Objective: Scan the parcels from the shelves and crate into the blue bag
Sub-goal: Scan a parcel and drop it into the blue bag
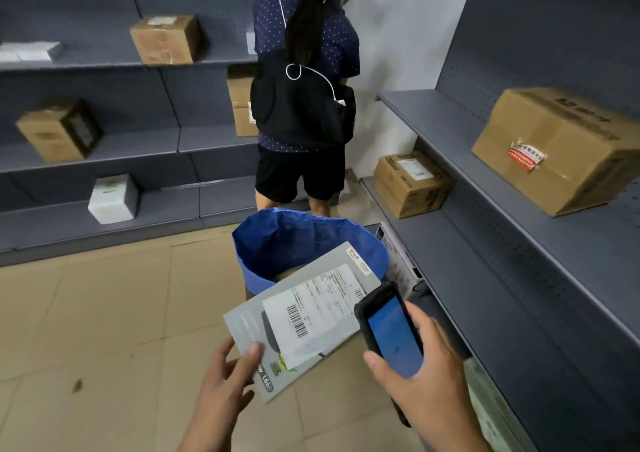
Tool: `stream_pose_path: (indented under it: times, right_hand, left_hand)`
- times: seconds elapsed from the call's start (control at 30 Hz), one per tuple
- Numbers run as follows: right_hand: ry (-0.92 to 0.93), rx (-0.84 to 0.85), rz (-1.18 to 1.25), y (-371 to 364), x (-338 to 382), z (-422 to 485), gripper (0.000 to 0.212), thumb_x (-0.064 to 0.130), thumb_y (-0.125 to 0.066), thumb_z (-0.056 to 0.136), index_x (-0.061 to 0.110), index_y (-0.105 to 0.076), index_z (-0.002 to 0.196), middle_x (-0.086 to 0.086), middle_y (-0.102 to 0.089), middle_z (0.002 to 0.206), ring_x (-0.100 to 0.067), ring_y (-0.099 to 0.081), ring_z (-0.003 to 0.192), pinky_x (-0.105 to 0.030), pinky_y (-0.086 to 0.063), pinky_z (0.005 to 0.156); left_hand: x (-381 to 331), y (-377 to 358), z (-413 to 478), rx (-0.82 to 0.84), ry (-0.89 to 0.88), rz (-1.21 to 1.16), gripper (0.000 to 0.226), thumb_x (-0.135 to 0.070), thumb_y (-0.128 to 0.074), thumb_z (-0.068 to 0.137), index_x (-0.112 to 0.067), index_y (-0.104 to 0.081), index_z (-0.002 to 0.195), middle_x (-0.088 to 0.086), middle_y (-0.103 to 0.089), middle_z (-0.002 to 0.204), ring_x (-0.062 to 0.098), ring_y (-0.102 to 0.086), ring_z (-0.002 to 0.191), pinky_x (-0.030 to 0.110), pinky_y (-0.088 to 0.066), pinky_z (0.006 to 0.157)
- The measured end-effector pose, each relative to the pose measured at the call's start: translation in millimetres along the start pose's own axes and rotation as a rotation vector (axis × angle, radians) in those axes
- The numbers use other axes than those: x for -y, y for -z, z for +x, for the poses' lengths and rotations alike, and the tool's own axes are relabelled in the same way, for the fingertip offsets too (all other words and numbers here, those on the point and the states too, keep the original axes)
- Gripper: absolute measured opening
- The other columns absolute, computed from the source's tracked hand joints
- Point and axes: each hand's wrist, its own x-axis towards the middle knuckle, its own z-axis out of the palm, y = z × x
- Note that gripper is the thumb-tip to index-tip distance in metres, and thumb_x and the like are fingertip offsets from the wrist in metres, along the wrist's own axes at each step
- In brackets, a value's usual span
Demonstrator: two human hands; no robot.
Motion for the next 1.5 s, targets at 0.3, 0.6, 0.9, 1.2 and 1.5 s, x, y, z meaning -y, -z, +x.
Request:
stream_pose_path:
  times: [0.3, 0.6, 0.9, 1.2, 1.5]
  right_hand:
    - [-0.087, -0.008, 0.021, 10.7, -53.2, 100.5, 0.083, 0.061, -0.076, 0.057, 0.044, -0.045, 0.133, 0.028, -0.052, 0.117, -0.006, -0.052, 0.113, -0.035, -0.049, 0.091]
    - [-0.143, 0.056, 0.090, 12.8, -101.1, 213.3, 0.082, 0.065, -0.072, 0.059, 0.047, -0.041, 0.133, 0.023, -0.051, 0.123, -0.004, -0.050, 0.118, -0.038, -0.050, 0.097]
    - [-0.336, 0.061, 0.043, -22.2, -127.8, 242.5, 0.083, 0.056, -0.081, 0.066, 0.042, -0.039, 0.136, 0.014, -0.053, 0.123, -0.008, -0.052, 0.114, -0.042, -0.053, 0.093]
    - [-0.469, 0.079, -0.171, -78.8, -109.4, 234.2, 0.081, 0.048, -0.083, 0.067, 0.043, -0.034, 0.132, 0.023, -0.036, 0.106, -0.006, -0.045, 0.106, -0.029, -0.049, 0.084]
    - [-0.572, 0.069, -0.188, -104.5, -82.8, 225.0, 0.084, 0.053, -0.080, 0.068, 0.041, -0.033, 0.137, 0.021, -0.040, 0.111, -0.001, -0.043, 0.104, -0.018, -0.043, 0.077]
  left_hand:
    - [-14.7, -97.9, 80.8, 0.112, 0.033, 0.088, 0.088, -0.066, -0.078, 0.057, -0.035, -0.054, 0.136, 0.001, -0.078, 0.108, 0.022, -0.074, 0.103, 0.049, -0.055, 0.096]
    - [-30.5, -171.3, 148.9, 0.109, 0.010, 0.165, 0.072, -0.052, -0.073, 0.075, -0.025, -0.052, 0.139, 0.009, -0.078, 0.106, 0.024, -0.076, 0.096, 0.042, -0.056, 0.083]
    - [-21.8, -159.9, 242.1, 0.068, 0.071, 0.403, 0.084, -0.070, -0.073, 0.066, -0.030, -0.051, 0.137, 0.008, -0.076, 0.109, 0.018, -0.075, 0.097, 0.040, -0.060, 0.081]
    - [8.6, -139.4, 370.2, 0.193, -0.033, 0.787, 0.077, -0.052, -0.077, 0.083, -0.025, -0.042, 0.146, -0.001, -0.065, 0.113, 0.018, -0.067, 0.101, 0.039, -0.058, 0.086]
    - [85.0, -129.1, 420.5, 0.308, 0.231, 1.003, 0.074, -0.045, -0.068, 0.093, -0.019, -0.035, 0.154, 0.013, -0.063, 0.133, 0.037, -0.059, 0.122, 0.035, -0.047, 0.088]
